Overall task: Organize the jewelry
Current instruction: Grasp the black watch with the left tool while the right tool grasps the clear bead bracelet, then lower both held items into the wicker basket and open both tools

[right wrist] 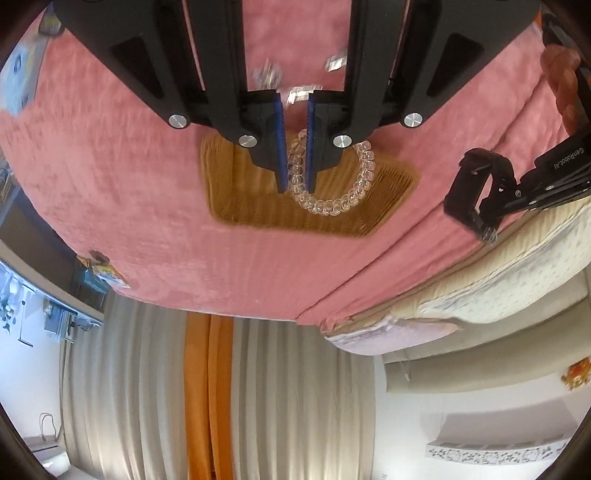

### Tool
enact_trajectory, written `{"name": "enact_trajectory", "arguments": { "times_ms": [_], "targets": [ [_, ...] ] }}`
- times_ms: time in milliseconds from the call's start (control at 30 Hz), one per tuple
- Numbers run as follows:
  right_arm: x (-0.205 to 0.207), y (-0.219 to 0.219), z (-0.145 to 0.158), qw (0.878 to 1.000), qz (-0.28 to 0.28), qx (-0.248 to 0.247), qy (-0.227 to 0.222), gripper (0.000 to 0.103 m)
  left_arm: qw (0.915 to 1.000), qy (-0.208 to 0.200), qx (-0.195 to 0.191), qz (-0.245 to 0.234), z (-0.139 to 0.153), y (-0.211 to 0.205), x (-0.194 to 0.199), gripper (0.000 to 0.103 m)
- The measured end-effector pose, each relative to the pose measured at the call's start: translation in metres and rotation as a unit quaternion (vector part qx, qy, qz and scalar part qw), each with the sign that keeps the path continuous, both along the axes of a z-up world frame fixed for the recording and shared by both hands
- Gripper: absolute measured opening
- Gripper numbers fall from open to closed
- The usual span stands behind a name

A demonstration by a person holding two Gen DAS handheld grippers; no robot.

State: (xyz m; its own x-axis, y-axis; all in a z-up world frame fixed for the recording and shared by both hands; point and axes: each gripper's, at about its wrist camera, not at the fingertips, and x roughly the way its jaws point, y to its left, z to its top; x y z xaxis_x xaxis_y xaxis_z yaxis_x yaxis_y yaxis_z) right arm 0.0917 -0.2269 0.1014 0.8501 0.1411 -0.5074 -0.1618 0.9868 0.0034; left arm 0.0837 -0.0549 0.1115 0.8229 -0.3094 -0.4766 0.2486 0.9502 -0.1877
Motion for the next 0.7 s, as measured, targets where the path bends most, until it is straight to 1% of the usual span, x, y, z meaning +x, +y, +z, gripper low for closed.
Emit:
{"name": "enact_trajectory", "arguments": {
  "times_ms": [67, 133, 200, 267, 300, 333, 400, 467, 600, 700],
  "targets": [
    [0.029, -0.003, -0.004, 1.0, -0.005, 0.004, 0.013, 0.008, 0.9999, 0.008, 0.004, 0.005, -0.003, -0.011, 0.026, 0.005],
    [0.064, -0.006, -0.018, 0.999, -0.008, 0.005, 0.036, 0.008, 0.9996, 0.027, 0.004, 0.008, -0.015, -0.019, 0.06, 0.005],
    [0.09, -0.007, -0.033, 0.998, -0.01, 0.003, 0.06, 0.008, 0.9985, 0.054, 0.003, 0.011, -0.032, -0.026, 0.09, 0.005],
    [0.116, -0.008, -0.052, 0.996, -0.012, -0.003, 0.088, 0.008, 0.997, 0.076, 0.008, 0.012, -0.048, -0.03, 0.112, 0.005],
    [0.122, -0.007, -0.06, 0.995, -0.012, -0.005, 0.098, 0.008, 0.9958, 0.09, 0.013, 0.012, -0.058, -0.034, 0.122, 0.005],
    [0.132, -0.004, -0.072, 0.993, -0.015, -0.008, 0.115, 0.008, 0.9946, 0.101, 0.016, 0.011, -0.067, -0.032, 0.128, 0.005],
    [0.144, -0.003, -0.087, 0.989, -0.017, -0.014, 0.143, 0.008, 0.9915, 0.128, 0.025, 0.01, -0.085, -0.034, 0.137, 0.006],
    [0.153, -0.003, -0.099, 0.986, -0.018, -0.017, 0.165, 0.008, 0.9885, 0.147, 0.036, 0.011, -0.098, -0.038, 0.145, 0.006],
    [0.156, -0.003, -0.114, 0.982, -0.021, -0.023, 0.188, 0.008, 0.9843, 0.169, 0.051, 0.011, -0.114, -0.04, 0.15, 0.008],
    [0.158, -0.008, -0.119, 0.979, -0.019, -0.006, 0.203, 0.009, 0.9834, 0.174, 0.05, 0.008, -0.115, -0.038, 0.15, 0.013]
  ]
}}
